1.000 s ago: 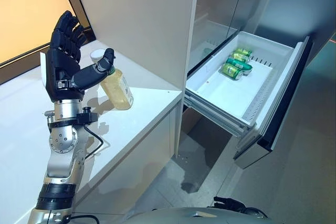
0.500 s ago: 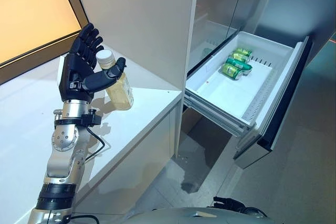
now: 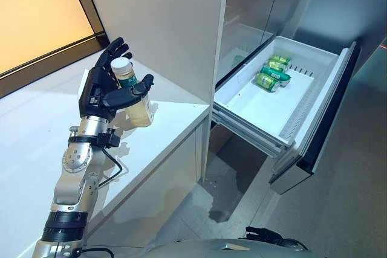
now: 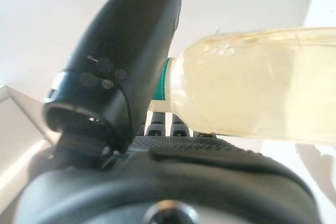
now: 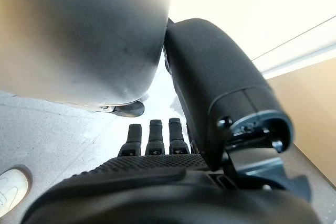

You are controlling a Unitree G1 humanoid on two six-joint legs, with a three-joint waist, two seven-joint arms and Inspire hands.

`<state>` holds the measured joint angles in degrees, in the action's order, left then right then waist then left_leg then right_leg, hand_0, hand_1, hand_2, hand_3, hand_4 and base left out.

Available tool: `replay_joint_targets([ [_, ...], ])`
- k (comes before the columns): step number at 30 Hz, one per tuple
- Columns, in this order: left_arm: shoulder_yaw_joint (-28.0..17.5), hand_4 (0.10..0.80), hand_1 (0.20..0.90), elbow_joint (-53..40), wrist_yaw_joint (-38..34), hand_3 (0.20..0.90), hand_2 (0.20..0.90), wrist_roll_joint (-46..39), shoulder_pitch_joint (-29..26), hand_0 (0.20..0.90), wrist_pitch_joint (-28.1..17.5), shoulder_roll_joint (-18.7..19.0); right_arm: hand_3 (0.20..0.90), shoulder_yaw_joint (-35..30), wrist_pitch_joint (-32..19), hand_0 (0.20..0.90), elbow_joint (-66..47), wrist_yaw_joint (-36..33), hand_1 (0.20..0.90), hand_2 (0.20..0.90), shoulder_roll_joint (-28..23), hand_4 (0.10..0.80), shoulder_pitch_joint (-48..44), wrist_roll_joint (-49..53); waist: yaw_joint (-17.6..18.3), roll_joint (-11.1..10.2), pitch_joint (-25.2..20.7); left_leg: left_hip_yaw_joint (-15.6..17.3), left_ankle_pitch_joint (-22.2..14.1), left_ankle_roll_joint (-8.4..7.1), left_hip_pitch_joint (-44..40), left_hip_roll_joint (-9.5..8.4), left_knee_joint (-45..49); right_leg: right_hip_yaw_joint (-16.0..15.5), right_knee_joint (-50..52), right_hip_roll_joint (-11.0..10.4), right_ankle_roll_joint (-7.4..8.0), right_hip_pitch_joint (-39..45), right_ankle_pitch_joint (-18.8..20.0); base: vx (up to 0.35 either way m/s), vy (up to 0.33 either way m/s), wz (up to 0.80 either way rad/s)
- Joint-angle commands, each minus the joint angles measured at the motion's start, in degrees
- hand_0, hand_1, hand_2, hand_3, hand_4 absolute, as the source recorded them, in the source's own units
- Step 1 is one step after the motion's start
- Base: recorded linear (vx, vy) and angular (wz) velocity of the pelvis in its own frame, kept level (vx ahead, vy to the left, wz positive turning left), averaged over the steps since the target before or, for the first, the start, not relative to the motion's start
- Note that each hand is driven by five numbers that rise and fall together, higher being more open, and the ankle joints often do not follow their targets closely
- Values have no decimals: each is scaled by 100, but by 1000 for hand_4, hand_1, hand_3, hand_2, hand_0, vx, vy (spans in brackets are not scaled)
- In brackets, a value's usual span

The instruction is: Put drinks into fridge and close the fridge

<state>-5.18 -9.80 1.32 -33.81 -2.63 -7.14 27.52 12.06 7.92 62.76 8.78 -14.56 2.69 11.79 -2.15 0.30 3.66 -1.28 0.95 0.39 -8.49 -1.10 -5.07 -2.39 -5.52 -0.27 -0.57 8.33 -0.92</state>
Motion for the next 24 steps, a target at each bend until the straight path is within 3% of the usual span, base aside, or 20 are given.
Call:
replay_joint_targets([
  [1, -122, 800, 900, -558, 184, 900, 900, -213, -279, 900, -321, 351, 900, 139, 64, 900, -118, 10, 900, 900, -127, 800, 30, -62, 6, -69, -195, -375, -308, 33, 275, -221, 7, -133, 88, -40, 412, -177, 4, 0, 0, 0],
  [24, 33, 800, 900, -354, 449, 900, 900, -196, -112, 900, 585, 396, 900, 124, 196, 900, -237, -61, 900, 900, -142, 800, 6, 2, -8, -29, -139, -352, -276, 39, 286, -223, 7, -151, 83, -40, 432, -182, 36, 6, 0, 0],
])
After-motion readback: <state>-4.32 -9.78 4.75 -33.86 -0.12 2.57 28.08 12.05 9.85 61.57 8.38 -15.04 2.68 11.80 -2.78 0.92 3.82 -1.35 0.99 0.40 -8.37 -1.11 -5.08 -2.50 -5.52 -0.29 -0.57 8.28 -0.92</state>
